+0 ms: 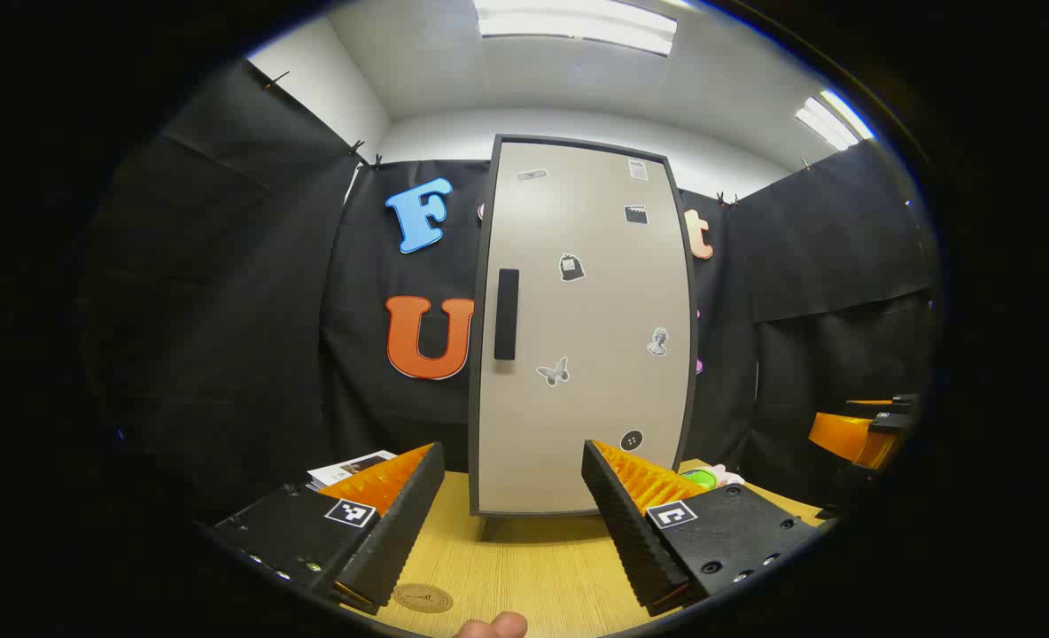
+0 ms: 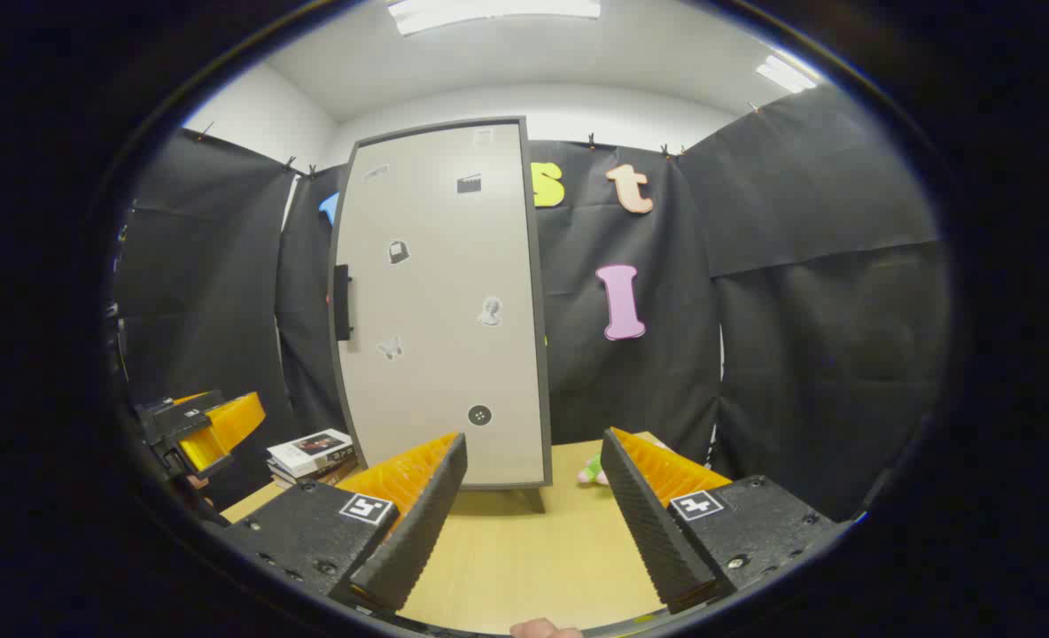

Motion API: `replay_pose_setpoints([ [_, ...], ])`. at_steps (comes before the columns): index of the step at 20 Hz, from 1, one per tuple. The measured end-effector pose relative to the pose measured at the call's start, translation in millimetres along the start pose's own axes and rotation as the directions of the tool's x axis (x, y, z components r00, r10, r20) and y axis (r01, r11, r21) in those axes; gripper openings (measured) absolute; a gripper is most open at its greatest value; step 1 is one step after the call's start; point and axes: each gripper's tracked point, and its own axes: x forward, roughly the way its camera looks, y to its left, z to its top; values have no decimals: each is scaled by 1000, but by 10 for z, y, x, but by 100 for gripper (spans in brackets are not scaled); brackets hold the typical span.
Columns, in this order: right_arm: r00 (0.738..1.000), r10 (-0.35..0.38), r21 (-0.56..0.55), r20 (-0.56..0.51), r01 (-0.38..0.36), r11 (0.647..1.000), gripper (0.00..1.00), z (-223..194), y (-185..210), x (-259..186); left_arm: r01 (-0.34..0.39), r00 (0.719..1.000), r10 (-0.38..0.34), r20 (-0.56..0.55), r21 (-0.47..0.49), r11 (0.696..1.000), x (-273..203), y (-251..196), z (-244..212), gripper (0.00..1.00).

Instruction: Open the cabinet door with the right hand, grasp the bottle in the cabinet with the left hand and place it on the coaster, then close the cabinet door with the right hand.

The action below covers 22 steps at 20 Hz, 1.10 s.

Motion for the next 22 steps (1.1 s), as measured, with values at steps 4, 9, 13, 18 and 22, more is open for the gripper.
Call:
replay_pose_setpoints([
  [4,1000,-2,-21,-2,2,1000,94,-17,22,-12,6,1000,-6,-3,-12,1000,-12,1,-25,95],
  [9,1000,5,-26,-13,-5,1000,99,-33,72,-8,7,1000,-7,7,-13,1000,-17,20,17,95],
  [13,1000,8,-31,-5,-8,999,94,-3,87,13,-1,1000,1,25,-8,1000,-3,55,76,95],
  [18,1000,8,-25,4,-7,1000,94,23,84,20,0,1000,0,27,0,1000,17,53,91,95],
  [22,1000,4,-19,11,-3,1000,94,31,70,0,6,999,-7,32,11,1000,5,22,119,95],
])
